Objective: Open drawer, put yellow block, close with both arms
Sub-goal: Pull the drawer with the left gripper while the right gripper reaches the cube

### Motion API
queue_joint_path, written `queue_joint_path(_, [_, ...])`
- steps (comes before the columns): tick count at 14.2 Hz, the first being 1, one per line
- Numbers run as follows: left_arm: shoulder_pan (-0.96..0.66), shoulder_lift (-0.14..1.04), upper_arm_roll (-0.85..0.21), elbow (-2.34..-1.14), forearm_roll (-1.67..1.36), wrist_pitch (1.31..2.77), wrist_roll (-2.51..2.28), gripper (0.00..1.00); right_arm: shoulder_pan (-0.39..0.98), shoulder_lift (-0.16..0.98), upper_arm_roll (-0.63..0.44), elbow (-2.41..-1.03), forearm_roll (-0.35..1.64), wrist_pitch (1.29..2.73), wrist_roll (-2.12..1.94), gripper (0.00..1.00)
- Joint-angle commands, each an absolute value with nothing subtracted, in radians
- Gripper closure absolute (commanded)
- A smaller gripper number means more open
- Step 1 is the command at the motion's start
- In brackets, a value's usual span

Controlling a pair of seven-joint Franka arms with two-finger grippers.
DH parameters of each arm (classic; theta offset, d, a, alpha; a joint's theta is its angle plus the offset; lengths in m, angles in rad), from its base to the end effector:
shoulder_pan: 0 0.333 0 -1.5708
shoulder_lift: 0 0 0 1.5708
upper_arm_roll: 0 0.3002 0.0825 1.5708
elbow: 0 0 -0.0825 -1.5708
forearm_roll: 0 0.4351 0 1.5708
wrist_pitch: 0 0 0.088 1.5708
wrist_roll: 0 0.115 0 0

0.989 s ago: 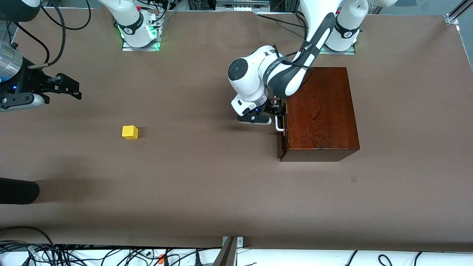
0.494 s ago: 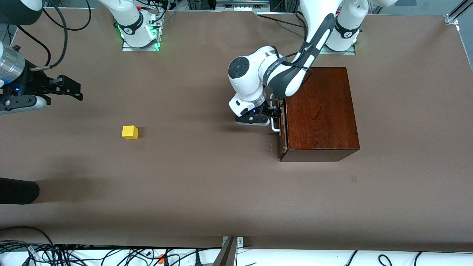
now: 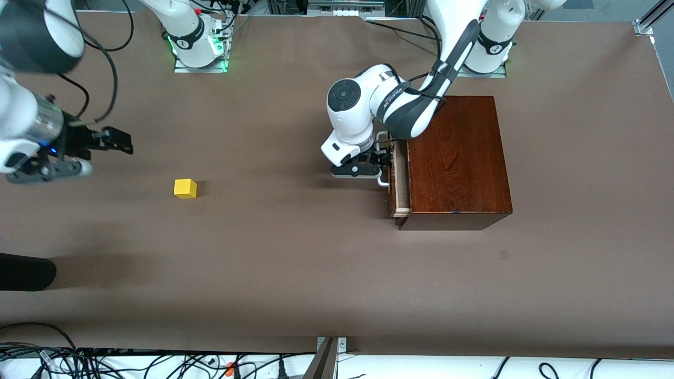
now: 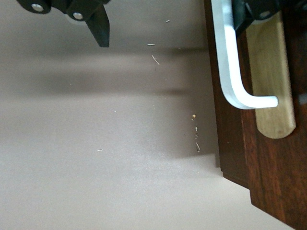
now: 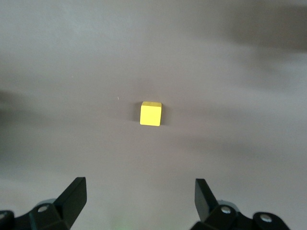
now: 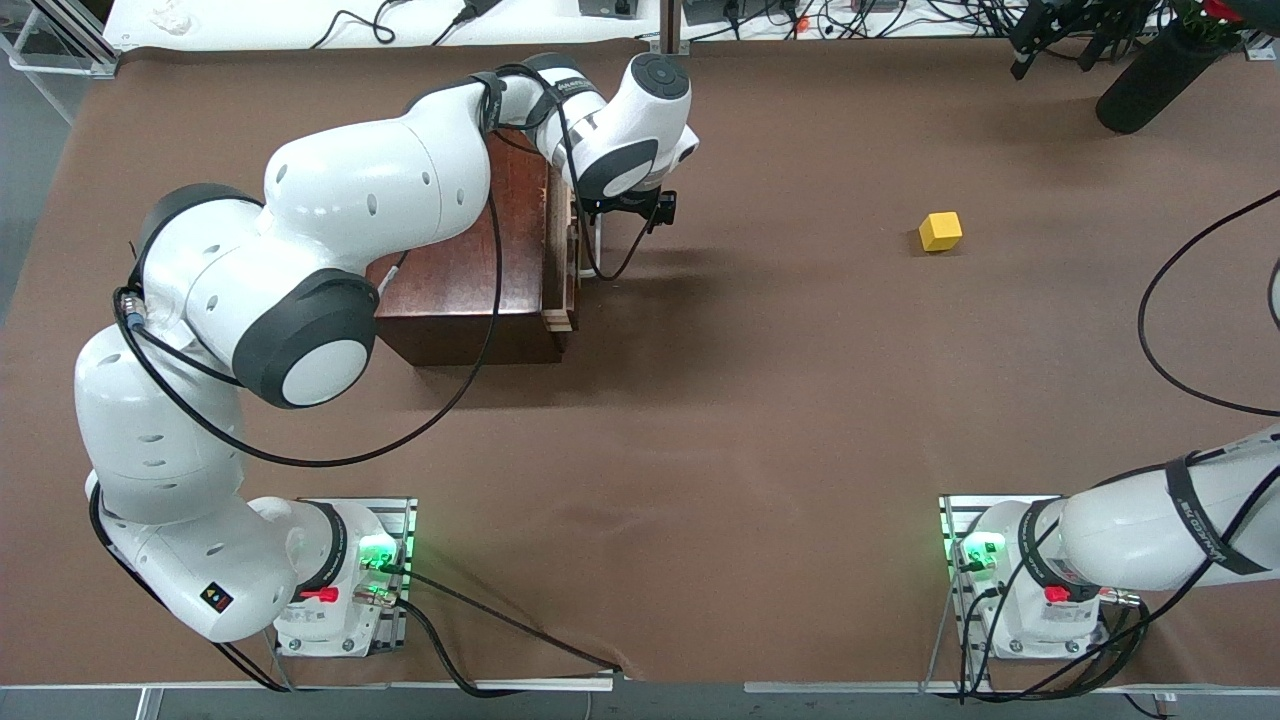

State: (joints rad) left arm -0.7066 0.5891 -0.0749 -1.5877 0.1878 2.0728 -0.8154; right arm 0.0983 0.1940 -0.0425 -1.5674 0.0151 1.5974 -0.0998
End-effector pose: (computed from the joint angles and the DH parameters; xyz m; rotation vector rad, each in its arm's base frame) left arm 0.5195 -0.4932 0.2346 -2.9860 0.0814 -0.0207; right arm 0.6485 0.0397 0.4825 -3.1115 -0.2402 0.2559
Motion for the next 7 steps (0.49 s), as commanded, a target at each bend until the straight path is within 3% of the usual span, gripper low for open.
queue_joint_path(1, [-0.724, 0.683, -0.087, -1.477, 0.072, 2.177, -0.802, 0.0, 0.1, 0.215, -0.043, -1.598, 0.012, 1.618, -0.12, 0.0])
queue_joint_path(7, [-0.724, 0.706, -0.087, -1.471, 0.074, 2.181, -0.802, 0.0, 0.1, 0.242, -0.041, -1.866, 0.017, 1.972, -0.12, 0.0])
